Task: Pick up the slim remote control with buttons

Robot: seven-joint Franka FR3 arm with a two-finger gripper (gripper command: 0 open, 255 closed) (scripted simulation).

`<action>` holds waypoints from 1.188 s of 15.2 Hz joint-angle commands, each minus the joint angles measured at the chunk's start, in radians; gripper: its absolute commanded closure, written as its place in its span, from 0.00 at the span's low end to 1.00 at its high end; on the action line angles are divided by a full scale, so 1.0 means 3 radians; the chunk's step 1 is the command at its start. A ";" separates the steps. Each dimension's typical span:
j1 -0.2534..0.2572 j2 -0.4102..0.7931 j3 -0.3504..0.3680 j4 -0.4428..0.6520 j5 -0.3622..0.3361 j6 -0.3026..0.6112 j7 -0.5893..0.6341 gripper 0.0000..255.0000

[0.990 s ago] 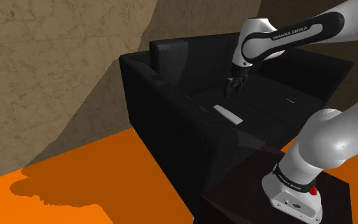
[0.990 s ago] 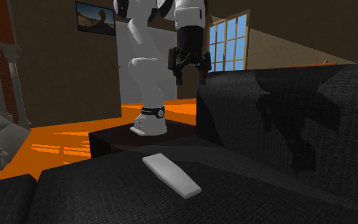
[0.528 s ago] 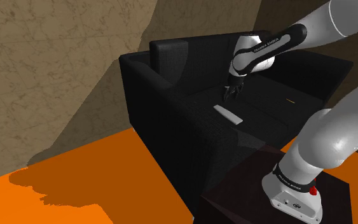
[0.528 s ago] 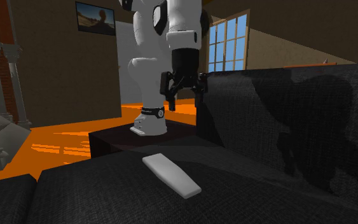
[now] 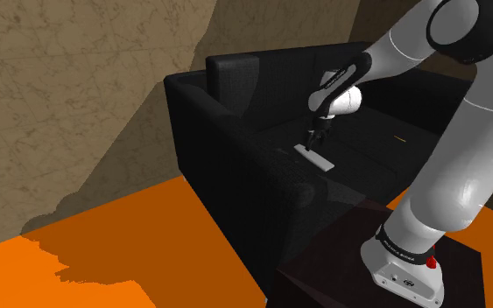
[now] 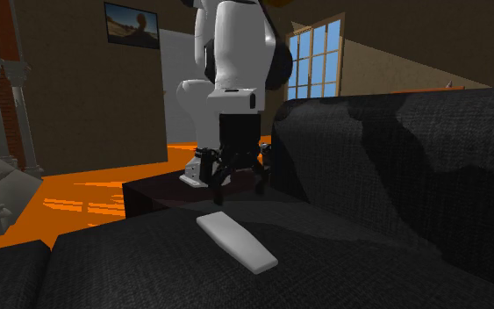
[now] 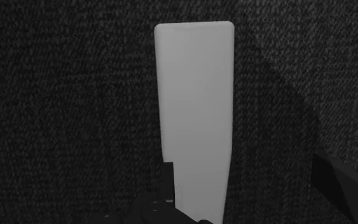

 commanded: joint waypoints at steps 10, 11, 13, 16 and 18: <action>-0.0233 0.0769 0.0207 0.0220 0.0656 0.0442 -0.0554 0.00; -0.0233 0.0769 0.0208 0.0219 0.0655 0.0442 -0.0554 0.00; -0.0235 0.0772 0.0209 0.0221 0.0657 0.0443 -0.0556 1.00; -0.0235 0.0771 0.0208 0.0224 0.0656 0.0440 -0.0555 1.00; -0.0235 0.0772 0.0208 0.0226 0.0656 0.0439 -0.0554 1.00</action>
